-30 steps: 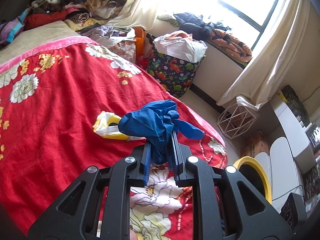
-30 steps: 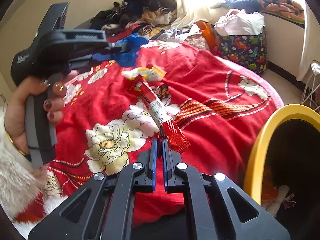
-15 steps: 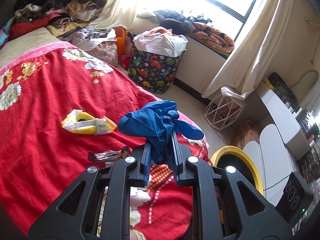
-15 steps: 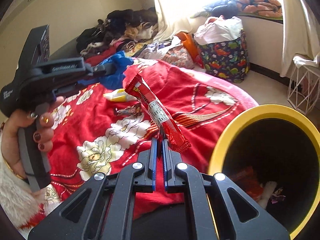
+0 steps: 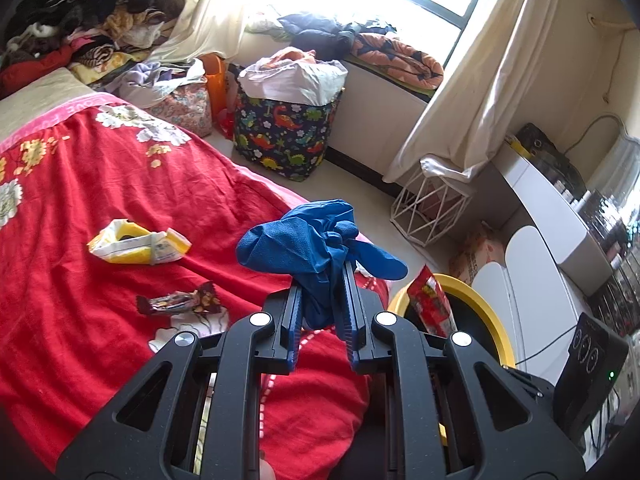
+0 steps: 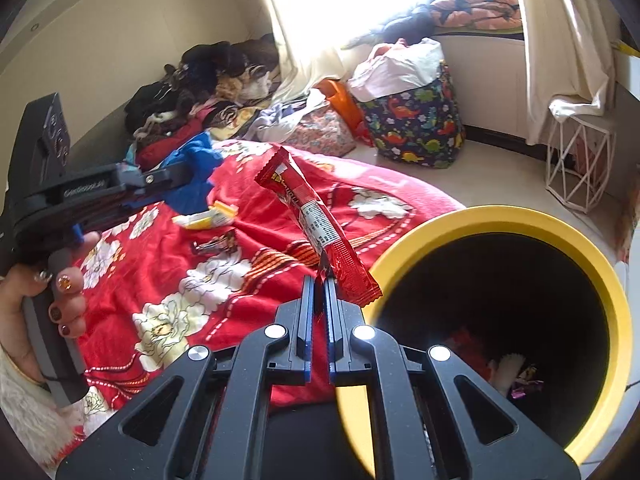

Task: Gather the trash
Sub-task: 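Carry the blue glove with the left tool while the right tool carries the candy bar to the bin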

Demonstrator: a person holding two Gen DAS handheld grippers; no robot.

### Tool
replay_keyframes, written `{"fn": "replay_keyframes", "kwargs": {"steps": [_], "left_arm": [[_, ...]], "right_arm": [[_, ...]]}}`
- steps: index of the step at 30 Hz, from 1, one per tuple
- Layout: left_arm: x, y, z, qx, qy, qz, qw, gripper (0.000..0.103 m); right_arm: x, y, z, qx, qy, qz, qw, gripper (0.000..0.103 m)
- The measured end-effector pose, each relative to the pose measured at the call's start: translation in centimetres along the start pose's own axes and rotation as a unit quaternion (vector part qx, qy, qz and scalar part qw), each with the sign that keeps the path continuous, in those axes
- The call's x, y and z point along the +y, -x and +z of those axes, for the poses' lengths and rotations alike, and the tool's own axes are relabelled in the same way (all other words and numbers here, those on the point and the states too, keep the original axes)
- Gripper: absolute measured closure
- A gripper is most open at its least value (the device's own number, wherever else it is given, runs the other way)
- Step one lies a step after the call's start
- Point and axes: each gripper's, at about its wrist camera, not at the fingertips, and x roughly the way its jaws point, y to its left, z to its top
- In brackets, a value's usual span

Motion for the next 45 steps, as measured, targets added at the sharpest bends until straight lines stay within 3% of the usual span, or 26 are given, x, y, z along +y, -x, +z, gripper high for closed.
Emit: {"fn": "replay_keyframes", "kwargs": {"steps": [45], "left_arm": [[-8.1, -2.2, -3.1, 0.047, -0.086, -0.053, 0.9938, 0.091]], "right_arm": [[-9.0, 3.4, -1.9, -0.007, -0.097, -0.081, 0.992, 0.098]]}}
